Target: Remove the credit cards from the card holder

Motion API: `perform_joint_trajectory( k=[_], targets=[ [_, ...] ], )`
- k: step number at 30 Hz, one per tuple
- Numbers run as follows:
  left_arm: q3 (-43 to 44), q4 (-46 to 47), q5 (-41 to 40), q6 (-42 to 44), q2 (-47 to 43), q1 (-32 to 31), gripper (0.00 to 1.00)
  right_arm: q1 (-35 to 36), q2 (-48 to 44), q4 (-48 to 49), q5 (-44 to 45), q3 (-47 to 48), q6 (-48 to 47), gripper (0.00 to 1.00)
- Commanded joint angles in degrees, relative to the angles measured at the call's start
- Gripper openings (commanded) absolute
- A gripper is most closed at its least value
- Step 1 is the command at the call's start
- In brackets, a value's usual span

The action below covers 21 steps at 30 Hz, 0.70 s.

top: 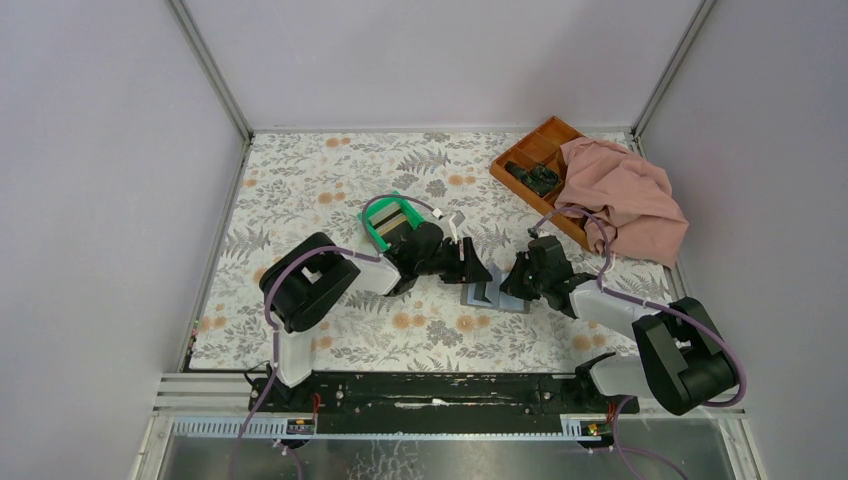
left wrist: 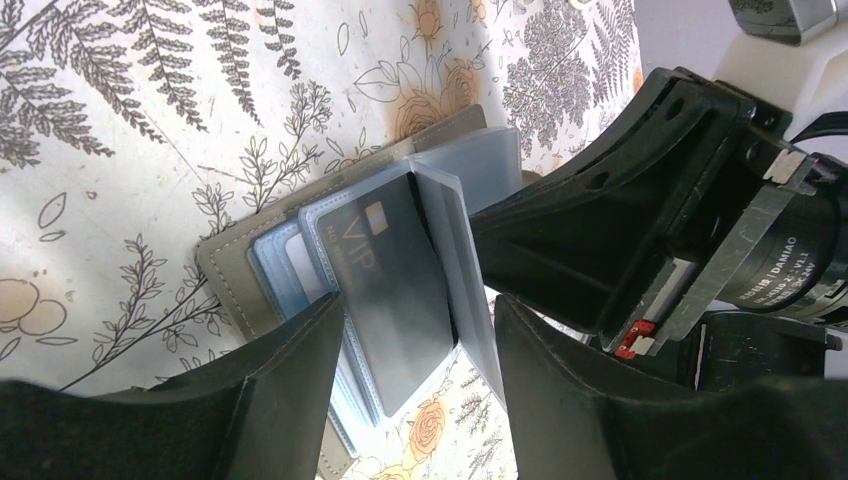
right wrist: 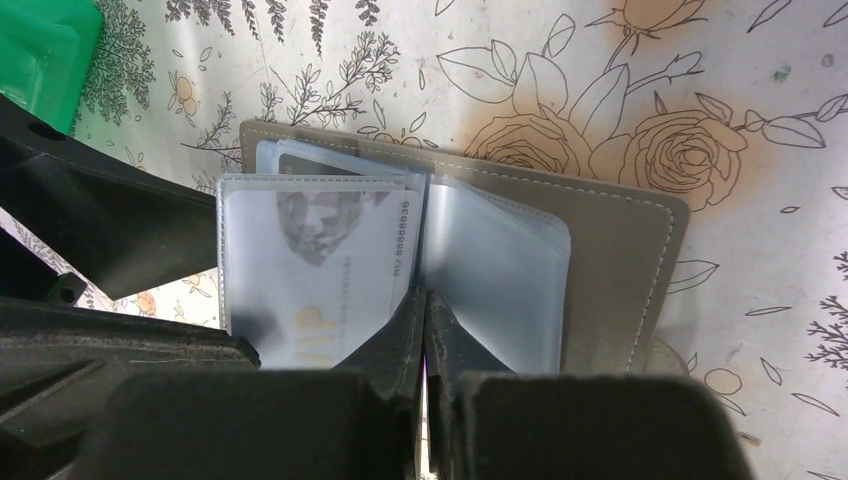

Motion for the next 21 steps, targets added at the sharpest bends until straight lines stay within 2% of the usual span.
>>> perform_joint_trajectory(
  k=[1, 21],
  targets=[
    [2.9, 3.4, 3.1, -1.8, 0.5, -2.1, 0.63, 0.0, 0.2, 1.8, -1.8, -0.3, 0.5, 0.01],
    [8.4, -5.6, 3.0, 1.6, 0.4, -4.6, 0.61, 0.1, -0.1, 1.5, -1.4, -0.4, 0.4, 0.01]
  ],
)
